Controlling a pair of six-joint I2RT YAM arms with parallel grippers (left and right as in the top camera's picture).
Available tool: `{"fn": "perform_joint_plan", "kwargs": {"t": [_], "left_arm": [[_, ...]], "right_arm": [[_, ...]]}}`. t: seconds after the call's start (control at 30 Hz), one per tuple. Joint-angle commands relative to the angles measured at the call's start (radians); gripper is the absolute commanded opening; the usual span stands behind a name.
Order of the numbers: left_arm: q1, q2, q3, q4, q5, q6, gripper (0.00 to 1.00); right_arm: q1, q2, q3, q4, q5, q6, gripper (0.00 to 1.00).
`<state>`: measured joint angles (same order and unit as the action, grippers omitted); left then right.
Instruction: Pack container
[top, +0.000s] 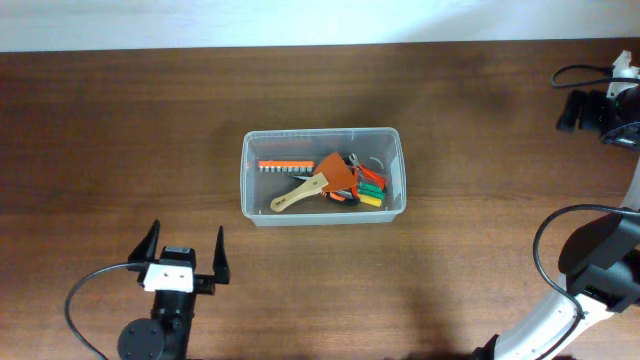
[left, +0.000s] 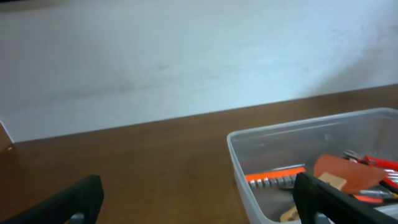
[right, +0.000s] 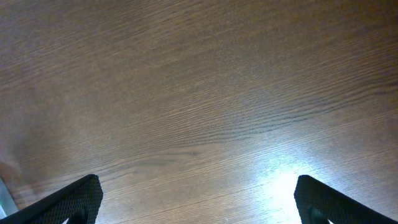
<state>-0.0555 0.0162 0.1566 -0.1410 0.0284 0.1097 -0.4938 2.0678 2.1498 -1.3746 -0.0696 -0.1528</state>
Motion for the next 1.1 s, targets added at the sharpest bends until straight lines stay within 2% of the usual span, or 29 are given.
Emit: {"fn": "perform_joint_plan", "kwargs": {"t": [0.0,0.37,1.07], "left_arm": [[0.007,-0.011,-0.039,0.03,-0.008,0.012,0.99],[0.06,-0.011,-0.122,0.013,-0.01,0.012,0.99],[0.058,-0.011,-0.124,0.011,-0.025,0.012,0.99]], "right_arm": [[0.003,0.0,-0.005,0.003,-0.001,0.008,0.99],[0.003,0.0,-0.005,0.003,-0.001,0.008,0.99],[0.003,0.0,-0.005,0.003,-0.001,0.008,0.99]]}}
